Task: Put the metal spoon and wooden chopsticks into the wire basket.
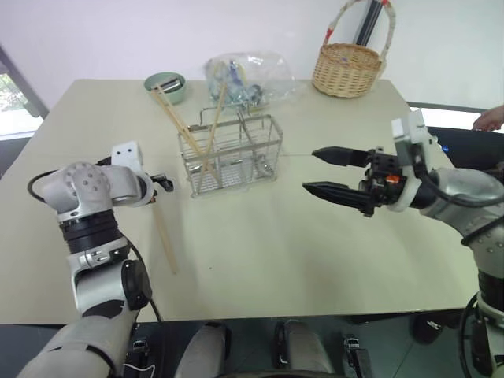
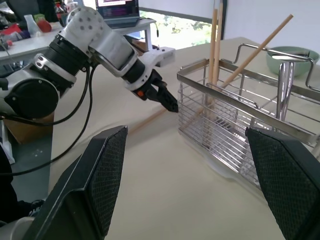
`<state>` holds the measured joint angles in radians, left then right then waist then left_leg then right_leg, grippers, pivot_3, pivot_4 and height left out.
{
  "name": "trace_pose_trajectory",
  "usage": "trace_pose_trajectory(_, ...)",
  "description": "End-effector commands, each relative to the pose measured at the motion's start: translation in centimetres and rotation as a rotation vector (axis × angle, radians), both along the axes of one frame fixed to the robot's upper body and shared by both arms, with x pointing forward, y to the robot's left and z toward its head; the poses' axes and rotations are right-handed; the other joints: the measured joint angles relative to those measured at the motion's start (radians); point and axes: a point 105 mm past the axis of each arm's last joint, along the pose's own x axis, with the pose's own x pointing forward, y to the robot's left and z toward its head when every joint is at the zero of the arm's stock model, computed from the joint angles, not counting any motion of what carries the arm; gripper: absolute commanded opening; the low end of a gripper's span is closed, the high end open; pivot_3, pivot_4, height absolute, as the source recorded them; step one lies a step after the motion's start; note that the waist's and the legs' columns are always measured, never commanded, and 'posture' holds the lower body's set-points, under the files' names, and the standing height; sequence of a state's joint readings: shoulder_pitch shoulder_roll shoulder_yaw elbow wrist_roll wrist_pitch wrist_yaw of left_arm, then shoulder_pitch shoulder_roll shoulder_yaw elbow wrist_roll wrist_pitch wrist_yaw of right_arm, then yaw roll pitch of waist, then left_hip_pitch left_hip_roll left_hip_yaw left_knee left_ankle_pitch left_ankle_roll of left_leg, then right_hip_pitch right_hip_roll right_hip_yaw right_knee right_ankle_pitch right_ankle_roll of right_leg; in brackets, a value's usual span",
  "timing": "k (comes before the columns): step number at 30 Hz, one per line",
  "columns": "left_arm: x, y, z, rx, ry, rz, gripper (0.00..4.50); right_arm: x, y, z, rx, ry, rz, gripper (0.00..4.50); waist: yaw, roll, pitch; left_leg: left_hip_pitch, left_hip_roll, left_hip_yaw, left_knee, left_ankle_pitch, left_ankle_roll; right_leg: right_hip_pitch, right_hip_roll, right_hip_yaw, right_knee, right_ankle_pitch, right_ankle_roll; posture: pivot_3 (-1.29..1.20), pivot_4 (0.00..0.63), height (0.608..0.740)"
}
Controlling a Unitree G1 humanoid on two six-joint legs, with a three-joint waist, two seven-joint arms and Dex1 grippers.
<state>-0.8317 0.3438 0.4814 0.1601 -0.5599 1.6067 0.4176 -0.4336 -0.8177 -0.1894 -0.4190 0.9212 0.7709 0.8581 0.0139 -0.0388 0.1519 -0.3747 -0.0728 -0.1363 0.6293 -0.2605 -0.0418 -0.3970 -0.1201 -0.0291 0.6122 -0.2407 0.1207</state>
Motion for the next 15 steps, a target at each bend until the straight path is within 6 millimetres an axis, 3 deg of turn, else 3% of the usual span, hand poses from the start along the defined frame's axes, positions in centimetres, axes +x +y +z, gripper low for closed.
trace_pose_trajectory(1,0.4,-0.3,0.4,0.014,0.016,-0.018,4.45,-0.7,0.0,1.1,0.012,-0.059,-0.006,3.88,0.0,0.0,0.0,0.0,0.0,0.0,0.0,0.0,0.0,0.0,0.0,0.0,0.0,0.0,0.0,0.0,0.15,0.688)
trace_pose_trajectory(8,0.8,-0.6,-0.3,0.059,0.084,-0.04,4.45,-1.0,-0.1,1.1,0.014,-0.063,-0.02,3.88,0.001,0.001,0.0,0.0,0.0,0.0,0.0,0.0,0.0,0.001,-0.001,0.0,0.0,0.0,0.0,0.0,0.15,0.688)
trace_pose_trajectory(11,0.9,-0.6,-0.5,0.045,0.09,-0.032,3.58,-1.0,-0.1,1.1,0.013,-0.067,-0.028,3.88,0.0,0.002,-0.001,0.001,0.0,0.0,0.0,0.0,0.0,0.001,-0.001,0.0,0.0,0.0,0.0,0.0,0.15,0.688)
trace_pose_trajectory(15,1.0,-0.5,-0.6,0.04,0.096,-0.017,1.61,-1.1,-0.1,1.1,0.011,-0.071,-0.032,3.88,0.004,0.002,-0.001,0.001,-0.001,0.0,0.0,0.0,0.0,0.001,-0.001,0.0,0.0,0.0,0.0,0.0,0.15,0.688)
